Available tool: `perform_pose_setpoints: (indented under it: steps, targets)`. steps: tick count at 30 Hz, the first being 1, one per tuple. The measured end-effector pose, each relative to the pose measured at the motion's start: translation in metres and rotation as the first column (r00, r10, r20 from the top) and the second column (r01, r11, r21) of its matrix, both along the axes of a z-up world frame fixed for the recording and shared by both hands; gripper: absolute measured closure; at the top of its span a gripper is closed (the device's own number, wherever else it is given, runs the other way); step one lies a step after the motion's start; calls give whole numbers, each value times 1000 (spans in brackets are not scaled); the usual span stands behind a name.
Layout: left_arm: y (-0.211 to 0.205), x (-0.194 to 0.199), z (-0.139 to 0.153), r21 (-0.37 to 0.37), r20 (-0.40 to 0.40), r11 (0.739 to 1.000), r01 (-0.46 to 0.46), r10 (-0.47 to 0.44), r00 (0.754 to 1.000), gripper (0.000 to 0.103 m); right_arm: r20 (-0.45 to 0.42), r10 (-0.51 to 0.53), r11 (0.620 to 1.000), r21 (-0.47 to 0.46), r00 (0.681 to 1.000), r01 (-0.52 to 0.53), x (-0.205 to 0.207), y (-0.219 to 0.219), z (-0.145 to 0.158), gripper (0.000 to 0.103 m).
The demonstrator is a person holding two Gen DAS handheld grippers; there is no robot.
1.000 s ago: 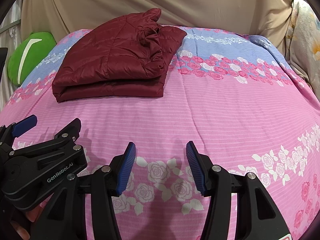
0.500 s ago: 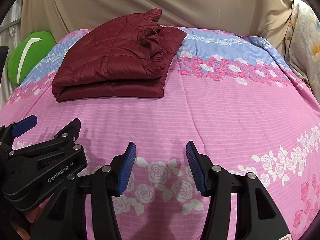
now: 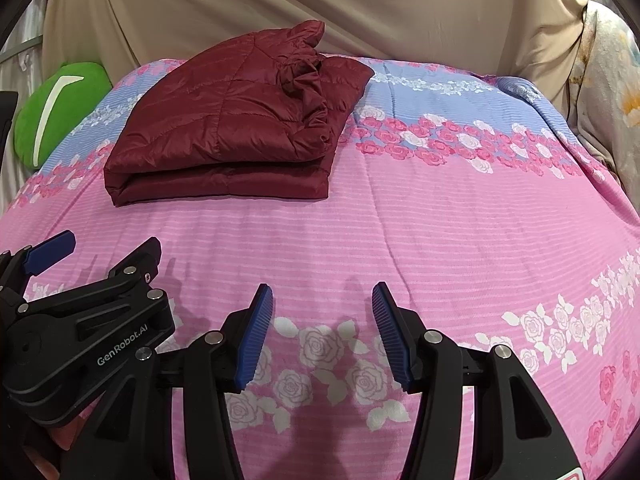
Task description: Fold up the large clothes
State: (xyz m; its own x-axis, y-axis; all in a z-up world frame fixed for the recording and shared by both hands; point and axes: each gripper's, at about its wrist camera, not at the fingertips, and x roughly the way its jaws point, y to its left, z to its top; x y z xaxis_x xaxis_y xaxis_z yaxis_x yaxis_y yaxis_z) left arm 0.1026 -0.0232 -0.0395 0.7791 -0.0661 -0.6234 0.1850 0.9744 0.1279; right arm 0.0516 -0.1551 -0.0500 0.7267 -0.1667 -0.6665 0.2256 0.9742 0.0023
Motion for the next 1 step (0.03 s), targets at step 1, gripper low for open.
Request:
perform_pose_setpoints:
  steps: [1]
  targets:
    - [0,0,0,0,-1,1000,0,0,1000,17,0,1,1000,0,1000,-1,0,0,0,51]
